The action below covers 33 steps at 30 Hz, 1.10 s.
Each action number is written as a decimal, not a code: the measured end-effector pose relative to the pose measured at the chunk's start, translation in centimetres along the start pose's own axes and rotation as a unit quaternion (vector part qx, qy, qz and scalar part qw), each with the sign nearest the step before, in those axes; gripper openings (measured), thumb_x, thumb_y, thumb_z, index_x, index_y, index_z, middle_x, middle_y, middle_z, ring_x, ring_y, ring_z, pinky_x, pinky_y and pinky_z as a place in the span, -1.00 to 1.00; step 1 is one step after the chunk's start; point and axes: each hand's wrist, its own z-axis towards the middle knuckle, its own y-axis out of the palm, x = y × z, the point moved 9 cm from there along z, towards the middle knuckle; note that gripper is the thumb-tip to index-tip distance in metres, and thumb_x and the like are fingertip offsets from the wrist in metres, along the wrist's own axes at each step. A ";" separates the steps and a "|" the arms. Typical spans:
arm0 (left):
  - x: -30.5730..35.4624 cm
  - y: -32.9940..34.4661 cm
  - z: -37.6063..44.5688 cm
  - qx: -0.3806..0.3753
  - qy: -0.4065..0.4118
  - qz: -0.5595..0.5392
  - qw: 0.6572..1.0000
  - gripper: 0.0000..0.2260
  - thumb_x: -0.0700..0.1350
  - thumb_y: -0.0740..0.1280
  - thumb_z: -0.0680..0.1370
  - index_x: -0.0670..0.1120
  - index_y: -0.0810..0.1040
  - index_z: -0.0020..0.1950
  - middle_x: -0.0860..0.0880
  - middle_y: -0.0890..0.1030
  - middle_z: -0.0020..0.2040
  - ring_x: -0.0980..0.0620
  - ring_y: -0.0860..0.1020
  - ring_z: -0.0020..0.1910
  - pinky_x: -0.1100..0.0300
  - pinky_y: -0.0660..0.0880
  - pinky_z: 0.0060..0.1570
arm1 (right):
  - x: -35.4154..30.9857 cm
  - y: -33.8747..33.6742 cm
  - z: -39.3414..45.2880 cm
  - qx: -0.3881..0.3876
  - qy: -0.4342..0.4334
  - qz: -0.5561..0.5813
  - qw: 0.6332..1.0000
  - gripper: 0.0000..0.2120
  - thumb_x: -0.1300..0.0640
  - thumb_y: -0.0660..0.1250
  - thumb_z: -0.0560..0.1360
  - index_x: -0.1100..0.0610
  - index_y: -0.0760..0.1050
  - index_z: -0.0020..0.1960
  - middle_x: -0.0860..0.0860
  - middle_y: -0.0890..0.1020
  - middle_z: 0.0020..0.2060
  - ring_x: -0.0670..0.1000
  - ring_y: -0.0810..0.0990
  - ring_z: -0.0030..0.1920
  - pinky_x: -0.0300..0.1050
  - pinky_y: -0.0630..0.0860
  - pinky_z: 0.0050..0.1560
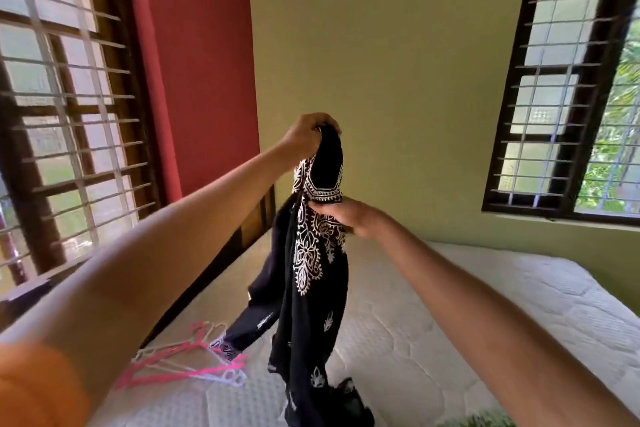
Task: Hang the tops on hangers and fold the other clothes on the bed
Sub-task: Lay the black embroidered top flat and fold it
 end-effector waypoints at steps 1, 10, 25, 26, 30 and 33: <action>-0.5 0.2 0.1 0.010 0.009 0.075 0.997 -0.74 -0.37 0.21 0.51 -0.05 0.51 0.06 -0.09 0.54 0.01 -0.02 0.53 -0.02 0.18 0.53 -0.14 | -0.1 -0.6 0.3 0.045 -0.011 0.039 0.998 -0.54 -0.02 0.19 0.58 0.12 0.28 0.43 0.01 0.40 0.36 0.04 0.35 0.37 -0.02 0.21 0.43; -13.0 6.9 -8.7 -0.207 -0.273 -0.006 0.940 -0.31 0.38 -0.08 0.51 -0.15 0.46 0.21 -0.16 0.54 0.10 -0.14 0.51 0.13 0.08 0.42 0.10 | -0.7 -7.4 0.9 0.152 -0.062 0.389 0.906 -0.15 -0.50 -0.06 0.40 0.10 0.35 0.39 0.16 0.50 0.27 0.17 0.51 0.24 0.12 0.47 0.19; -14.6 2.3 -3.8 -0.065 -0.167 -0.064 0.982 -0.62 0.10 0.09 0.63 -0.16 0.49 -0.13 -0.09 0.52 -0.28 0.06 0.51 -0.37 0.31 0.42 -0.35 | 1.0 -9.9 1.8 0.206 0.128 0.121 0.963 -0.45 -0.31 0.20 0.47 0.10 0.41 0.23 0.14 0.45 0.32 0.15 0.46 0.27 0.15 0.37 0.31; -15.7 1.2 -3.3 -0.051 -0.187 -0.084 0.977 -0.56 0.15 0.08 0.62 -0.18 0.52 -0.09 -0.12 0.57 -0.23 0.01 0.56 -0.29 0.27 0.49 -0.23 | 0.7 -9.9 1.3 0.207 0.118 0.133 0.962 -0.56 -0.26 0.20 0.49 0.10 0.46 0.07 0.13 0.60 0.09 0.11 0.56 0.08 0.07 0.47 0.17; -15.5 0.7 -2.7 -0.083 -0.229 -0.452 0.858 -0.53 0.20 0.03 0.60 -0.11 0.56 0.10 -0.08 0.69 -0.13 -0.06 0.61 -0.06 0.06 0.52 -0.02 | -0.3 -10.3 1.2 0.217 -0.029 0.330 0.918 -0.57 -0.21 0.06 0.57 0.09 0.52 -0.01 0.08 0.69 -0.27 0.07 0.63 -0.17 -0.10 0.52 -0.11; -13.6 1.7 -2.6 -0.173 -0.188 -0.502 0.826 -0.44 0.34 0.10 0.44 -0.02 0.58 0.14 -0.09 0.66 0.05 -0.10 0.60 0.05 0.02 0.51 0.08 | 0.1 -7.8 2.4 0.180 -0.036 0.345 0.921 -0.44 -0.26 -0.02 0.56 0.09 0.60 0.01 0.10 0.70 -0.15 0.06 0.69 -0.14 -0.13 0.59 -0.18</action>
